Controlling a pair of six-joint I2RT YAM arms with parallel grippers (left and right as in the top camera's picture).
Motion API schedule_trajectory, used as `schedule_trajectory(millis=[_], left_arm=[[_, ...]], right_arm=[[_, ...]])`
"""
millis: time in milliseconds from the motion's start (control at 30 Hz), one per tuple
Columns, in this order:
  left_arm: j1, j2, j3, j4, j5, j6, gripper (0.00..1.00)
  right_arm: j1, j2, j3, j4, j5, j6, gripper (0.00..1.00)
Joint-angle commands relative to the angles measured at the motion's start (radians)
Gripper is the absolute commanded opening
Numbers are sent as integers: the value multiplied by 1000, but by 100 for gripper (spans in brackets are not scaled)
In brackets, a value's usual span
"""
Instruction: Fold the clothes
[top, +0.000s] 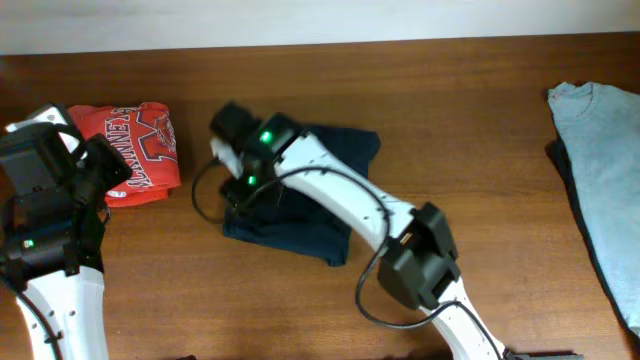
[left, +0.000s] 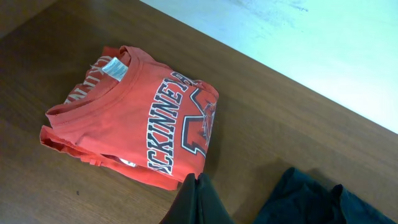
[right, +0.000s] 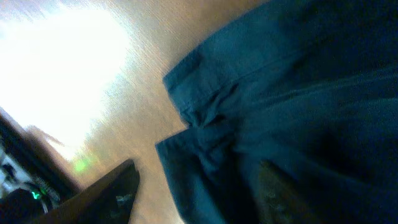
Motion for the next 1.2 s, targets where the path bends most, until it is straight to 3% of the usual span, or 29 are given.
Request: schedule_trajectory(millis=[0,233,533,567,667,733,1000,1167], left_arm=[[5,-6,13,0,-3,16,1],[5,-6,13,0,-3,16,1],[5,-6,13,-7,-3,16,1],[5,-6,13,-7,-3,16,1],[5,-6,13,-6,-3,16,1],[5,-5,13,-6,-3,16,1],[5,17,13,-6,-3,16,1],[5,37,13,-6,-3,16,1]], right_arm=[[-73,-49,158,-91,46,-23,80],[-114,-42,53,-172,132,-107,83],[-79,-41,-174,14,137,-194,76],[-78,-41,-181,29,137,-194,73],[-74,-40,-188,48,137,-193,27],[-69,-41,-187,47,137,-192,4],[51,-36,-192,99,88,-192,4],[94,-15,-285,227,98,-81,4]])
